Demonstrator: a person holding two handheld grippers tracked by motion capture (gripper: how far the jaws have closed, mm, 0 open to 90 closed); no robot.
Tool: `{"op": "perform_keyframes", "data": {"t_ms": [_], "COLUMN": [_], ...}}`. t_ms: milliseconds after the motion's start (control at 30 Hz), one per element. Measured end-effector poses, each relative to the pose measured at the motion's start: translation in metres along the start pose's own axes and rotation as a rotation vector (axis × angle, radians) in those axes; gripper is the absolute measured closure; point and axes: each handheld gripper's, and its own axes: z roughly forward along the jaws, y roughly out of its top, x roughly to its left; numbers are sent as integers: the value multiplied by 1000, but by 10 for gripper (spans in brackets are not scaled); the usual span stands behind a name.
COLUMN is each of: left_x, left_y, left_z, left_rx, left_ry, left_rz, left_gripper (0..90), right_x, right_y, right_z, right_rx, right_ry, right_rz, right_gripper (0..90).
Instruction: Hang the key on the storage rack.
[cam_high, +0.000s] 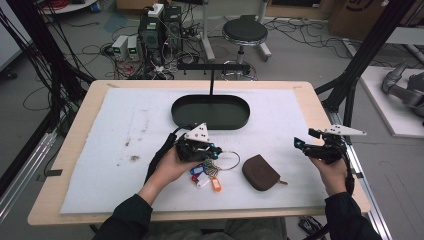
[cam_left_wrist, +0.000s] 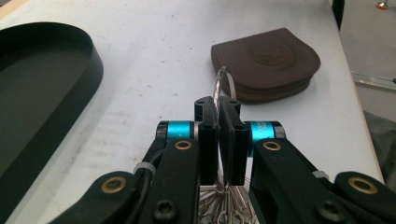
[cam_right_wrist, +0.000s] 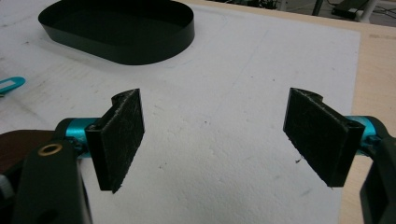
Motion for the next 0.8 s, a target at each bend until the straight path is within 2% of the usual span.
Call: {"op": "perform_keyframes", "data": {"t_ms": [200,300,333,467,633,700,800], "left_x": [-2,-1,1,2,4,5,7], "left_y": [-3,-4,-5,-9,-11,-11,-11], "left_z": [1,1,2,3,3,2,-3], "left_rx": [25,27,34,59,58,55,29], "left_ry": [-3,-9,-23,-26,-30,-25,-28], "left_rz": [8,0,-13,-16,-26,-20,-32], "left_gripper": [857,856,854,851,862,864,867], "right_x": [1,0,0,0,0,0,1], "right_y": [0,0,0,0,0,0,1], "right_z": [0,0,0,0,0,0,-1], "right_rx": [-2,-5,-1,1,-3,-1,-8], "right_ry": [1,2,0,2,2,10,10], "right_rz": [-6,-4,0,4,-6,-13,-15], "right_gripper": [208,208,208,208,213,267,267]}}
